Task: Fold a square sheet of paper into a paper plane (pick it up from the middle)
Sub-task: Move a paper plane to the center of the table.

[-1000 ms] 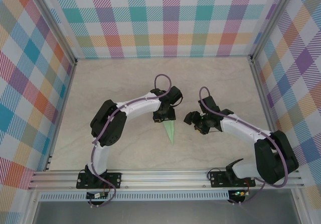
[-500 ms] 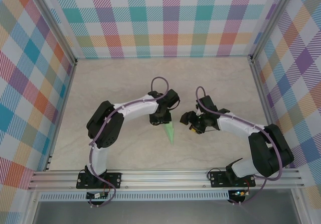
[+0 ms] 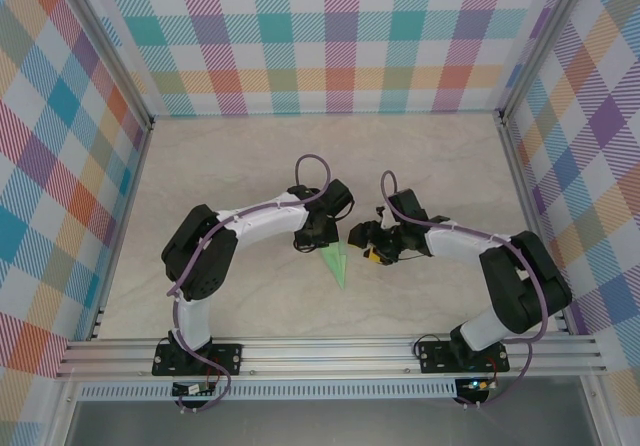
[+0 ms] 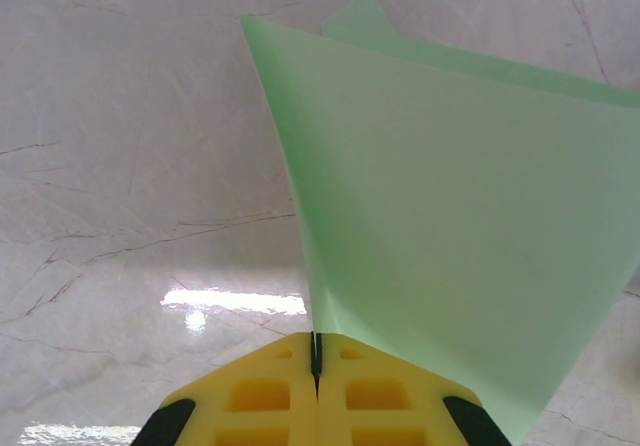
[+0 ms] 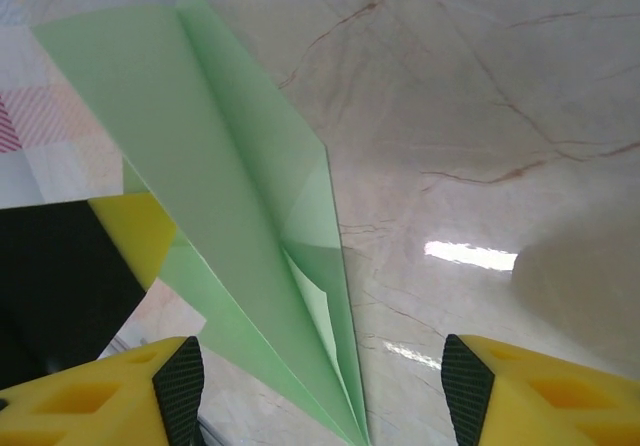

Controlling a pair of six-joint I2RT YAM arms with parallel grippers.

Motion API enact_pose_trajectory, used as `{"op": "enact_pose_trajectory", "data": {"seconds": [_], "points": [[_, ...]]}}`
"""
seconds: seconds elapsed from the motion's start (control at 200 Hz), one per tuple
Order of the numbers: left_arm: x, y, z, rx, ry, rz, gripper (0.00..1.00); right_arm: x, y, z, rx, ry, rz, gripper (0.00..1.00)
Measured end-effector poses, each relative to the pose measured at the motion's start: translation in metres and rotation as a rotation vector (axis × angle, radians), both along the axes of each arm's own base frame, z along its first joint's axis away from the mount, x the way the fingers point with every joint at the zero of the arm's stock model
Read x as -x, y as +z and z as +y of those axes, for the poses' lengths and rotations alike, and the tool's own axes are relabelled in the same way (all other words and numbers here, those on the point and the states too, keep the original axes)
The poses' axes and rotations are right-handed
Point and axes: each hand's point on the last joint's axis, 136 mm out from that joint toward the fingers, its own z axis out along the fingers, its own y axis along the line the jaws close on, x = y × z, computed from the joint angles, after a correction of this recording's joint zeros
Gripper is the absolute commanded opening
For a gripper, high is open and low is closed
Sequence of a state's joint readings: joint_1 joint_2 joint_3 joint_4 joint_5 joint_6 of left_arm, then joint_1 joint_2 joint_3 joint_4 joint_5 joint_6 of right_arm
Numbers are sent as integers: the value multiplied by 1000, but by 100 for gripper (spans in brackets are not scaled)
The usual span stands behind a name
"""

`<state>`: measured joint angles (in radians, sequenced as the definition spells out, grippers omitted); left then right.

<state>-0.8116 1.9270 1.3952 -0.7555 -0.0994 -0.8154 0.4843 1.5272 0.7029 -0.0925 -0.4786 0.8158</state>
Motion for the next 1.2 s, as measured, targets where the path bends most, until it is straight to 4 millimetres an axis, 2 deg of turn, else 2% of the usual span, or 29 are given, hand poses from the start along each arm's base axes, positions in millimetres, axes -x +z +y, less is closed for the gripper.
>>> {"op": "enact_pose_trajectory", "data": {"seconds": [0.49,0.785,1.045,1.2], "points": [[-1,0,-1,3,0,-2,1,18,-11,34,-49,175,-40,62],[-1,0,-1,3,0,-2,3,22,-18,44,-51,220,-56,56],[-1,0,-1,3,0,-2,3,23,-15,51,-66,240,-82,51],[-1,0,-1,3,0,-3,3,23,-14,53,-66,252,-99,53]]}}
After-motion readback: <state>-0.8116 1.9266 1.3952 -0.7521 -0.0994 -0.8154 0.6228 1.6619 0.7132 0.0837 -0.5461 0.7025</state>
